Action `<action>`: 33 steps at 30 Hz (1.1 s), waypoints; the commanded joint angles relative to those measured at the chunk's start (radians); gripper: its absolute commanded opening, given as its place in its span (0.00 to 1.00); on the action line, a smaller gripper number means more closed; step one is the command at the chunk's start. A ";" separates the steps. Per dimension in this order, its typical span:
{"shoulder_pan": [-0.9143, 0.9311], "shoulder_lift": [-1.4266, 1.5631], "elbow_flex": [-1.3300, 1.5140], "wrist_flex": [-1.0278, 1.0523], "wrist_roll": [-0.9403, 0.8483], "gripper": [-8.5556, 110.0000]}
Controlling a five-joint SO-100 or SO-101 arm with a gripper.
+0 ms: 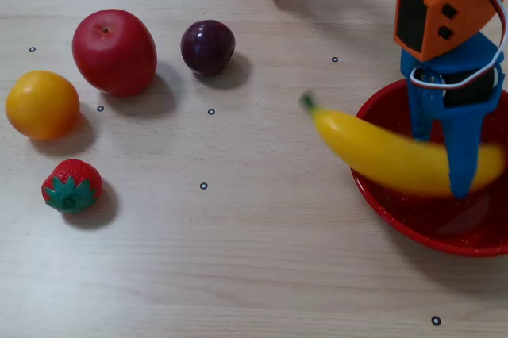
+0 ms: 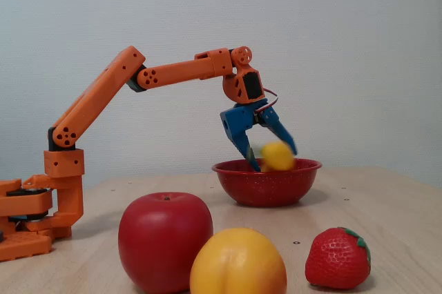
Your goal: Put the banana in the red bowl.
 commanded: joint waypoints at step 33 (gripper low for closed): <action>-0.275 1.140 0.776 -0.219 -0.118 0.07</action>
